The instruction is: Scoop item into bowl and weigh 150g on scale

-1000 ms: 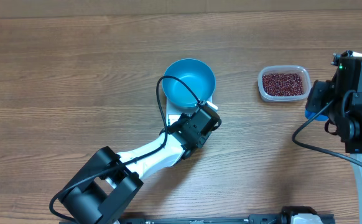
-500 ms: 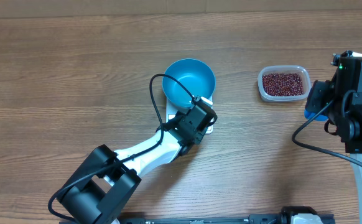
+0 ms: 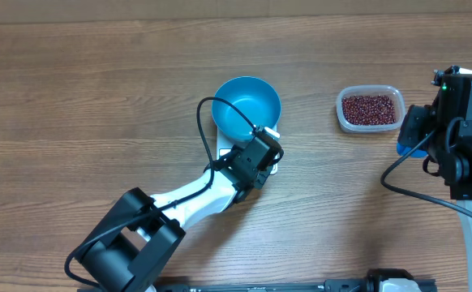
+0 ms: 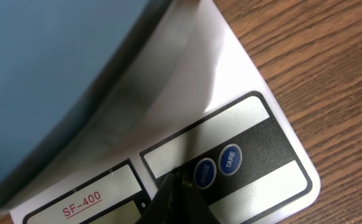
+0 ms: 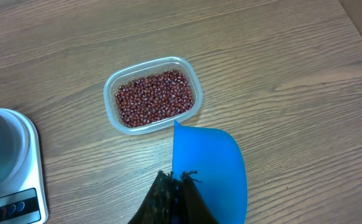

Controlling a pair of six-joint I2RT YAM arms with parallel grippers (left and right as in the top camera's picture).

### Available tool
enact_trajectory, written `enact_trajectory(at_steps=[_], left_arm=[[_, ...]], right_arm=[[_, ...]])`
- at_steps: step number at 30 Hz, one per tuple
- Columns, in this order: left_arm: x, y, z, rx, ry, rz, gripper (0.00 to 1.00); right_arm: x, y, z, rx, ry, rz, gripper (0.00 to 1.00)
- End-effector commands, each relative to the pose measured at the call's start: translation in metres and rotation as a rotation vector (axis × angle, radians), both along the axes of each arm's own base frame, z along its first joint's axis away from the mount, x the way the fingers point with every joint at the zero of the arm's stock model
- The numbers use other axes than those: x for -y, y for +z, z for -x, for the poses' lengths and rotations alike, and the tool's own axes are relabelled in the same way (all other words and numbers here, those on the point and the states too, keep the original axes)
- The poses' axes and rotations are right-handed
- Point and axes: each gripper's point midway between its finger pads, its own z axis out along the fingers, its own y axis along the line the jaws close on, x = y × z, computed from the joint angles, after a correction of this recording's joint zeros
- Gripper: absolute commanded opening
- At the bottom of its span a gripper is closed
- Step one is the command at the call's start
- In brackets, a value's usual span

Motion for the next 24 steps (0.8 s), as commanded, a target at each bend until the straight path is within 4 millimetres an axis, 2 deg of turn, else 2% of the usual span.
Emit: enact_trajectory(at_steps=[1,24], left_arm=[[-0.0021,-0.0139,0.0028,-0.024,-0.018,-0.023,0.05],[-0.0046,-0.017,0.0021,-0.025,-0.002,-0.031,0.04]], right_arm=[[0.0006,0.0121,-0.001,0.038,-0.001,0.0,0.04],[0.0004,0.0109,0.0004,0.03,-0.001,-0.001,0.04]])
